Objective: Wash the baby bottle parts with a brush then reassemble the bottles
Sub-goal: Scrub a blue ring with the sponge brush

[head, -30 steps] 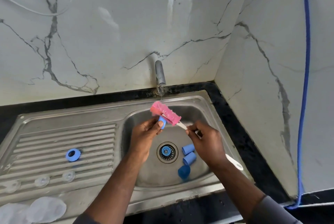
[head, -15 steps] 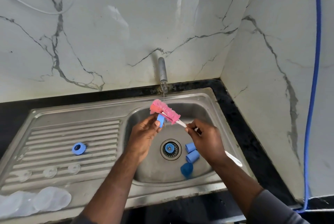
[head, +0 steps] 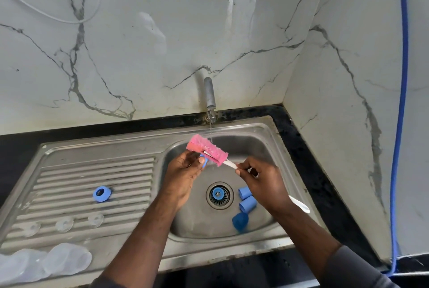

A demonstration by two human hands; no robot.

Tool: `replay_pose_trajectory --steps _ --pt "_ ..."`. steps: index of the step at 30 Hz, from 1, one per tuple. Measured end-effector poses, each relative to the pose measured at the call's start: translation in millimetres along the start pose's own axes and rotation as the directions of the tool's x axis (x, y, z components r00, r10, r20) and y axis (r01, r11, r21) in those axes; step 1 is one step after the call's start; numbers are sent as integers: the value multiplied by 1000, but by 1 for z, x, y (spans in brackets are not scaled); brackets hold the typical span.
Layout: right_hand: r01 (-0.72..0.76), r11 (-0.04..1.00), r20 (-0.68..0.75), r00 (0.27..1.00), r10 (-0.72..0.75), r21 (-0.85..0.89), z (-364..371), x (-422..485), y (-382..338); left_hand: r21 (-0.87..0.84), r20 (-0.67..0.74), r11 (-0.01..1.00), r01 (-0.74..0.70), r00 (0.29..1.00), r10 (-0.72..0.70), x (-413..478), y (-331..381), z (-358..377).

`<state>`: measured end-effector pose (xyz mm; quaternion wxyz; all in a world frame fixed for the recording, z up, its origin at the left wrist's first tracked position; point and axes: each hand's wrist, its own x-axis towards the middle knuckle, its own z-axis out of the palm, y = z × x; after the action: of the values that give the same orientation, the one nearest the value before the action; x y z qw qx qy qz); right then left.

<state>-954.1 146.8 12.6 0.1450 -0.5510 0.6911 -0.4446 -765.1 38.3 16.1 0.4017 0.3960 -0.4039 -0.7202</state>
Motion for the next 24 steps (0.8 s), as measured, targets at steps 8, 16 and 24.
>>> replay_pose_trajectory --steps 8,16,24 --pt "-60 997 4 998 60 42 7 -2 -1 30 -22 999 11 1000 -10 1 0 -6" --pt "-98 994 25 995 97 56 15 -2 -2 -186 14 979 82 997 -81 2 -5 -7" --pt "-166 986 -3 986 166 -5 24 -2 0 -59 -108 998 26 994 -32 8 -17 -15"
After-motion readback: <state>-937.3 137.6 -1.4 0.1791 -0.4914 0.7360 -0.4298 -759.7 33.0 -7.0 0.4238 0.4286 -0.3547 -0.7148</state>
